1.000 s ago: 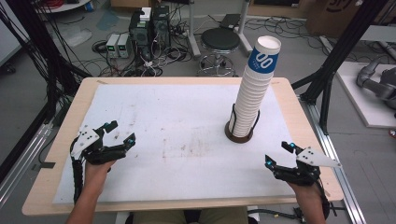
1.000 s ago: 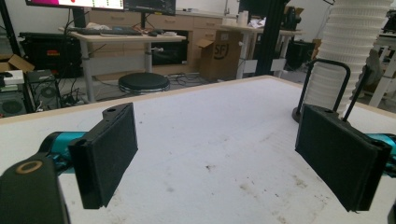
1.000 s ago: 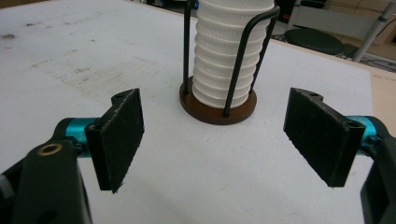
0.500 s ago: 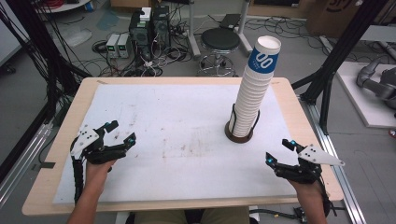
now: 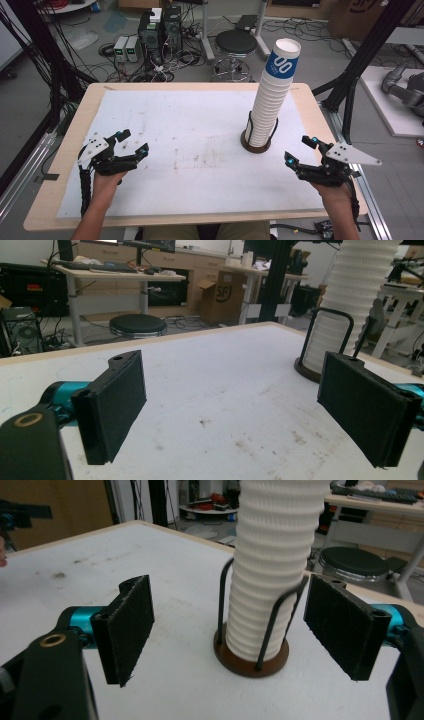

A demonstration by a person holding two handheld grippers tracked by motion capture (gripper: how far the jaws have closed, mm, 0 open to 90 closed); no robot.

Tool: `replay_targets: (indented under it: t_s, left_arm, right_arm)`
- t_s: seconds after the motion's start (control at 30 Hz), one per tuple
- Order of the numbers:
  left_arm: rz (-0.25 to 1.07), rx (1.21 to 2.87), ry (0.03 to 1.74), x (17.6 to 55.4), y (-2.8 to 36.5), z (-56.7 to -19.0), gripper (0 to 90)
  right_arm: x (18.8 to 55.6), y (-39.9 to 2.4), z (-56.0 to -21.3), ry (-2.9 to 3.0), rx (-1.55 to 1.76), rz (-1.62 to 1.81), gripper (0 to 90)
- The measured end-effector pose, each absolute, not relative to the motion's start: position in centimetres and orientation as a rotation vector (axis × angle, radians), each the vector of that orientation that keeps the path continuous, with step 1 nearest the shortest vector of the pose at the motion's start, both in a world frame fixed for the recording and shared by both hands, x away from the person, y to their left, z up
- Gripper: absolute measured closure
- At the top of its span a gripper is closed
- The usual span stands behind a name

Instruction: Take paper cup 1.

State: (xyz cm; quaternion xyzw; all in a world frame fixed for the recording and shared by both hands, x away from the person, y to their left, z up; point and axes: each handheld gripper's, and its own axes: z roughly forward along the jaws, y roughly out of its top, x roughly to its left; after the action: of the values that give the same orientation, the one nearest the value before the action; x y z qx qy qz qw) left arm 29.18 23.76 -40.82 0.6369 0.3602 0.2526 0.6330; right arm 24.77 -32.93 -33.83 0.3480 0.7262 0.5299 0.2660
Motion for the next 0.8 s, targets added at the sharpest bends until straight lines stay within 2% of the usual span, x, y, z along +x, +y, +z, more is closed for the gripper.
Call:
replay_targets:
  t_s: [0.27,0.8]
  left_arm:
    - [0.577,1.463,0.825,29.2,23.6,-40.9,12.0]
    - [0.559,1.471,0.824,29.4,23.6,-41.1,12.0]
  right_arm:
    - [26.4,-31.9,-28.2,1.967,0.872,1.478,20.5]
    - [30.7,-30.5,-21.1,1.984,0.842,1.442,20.5]
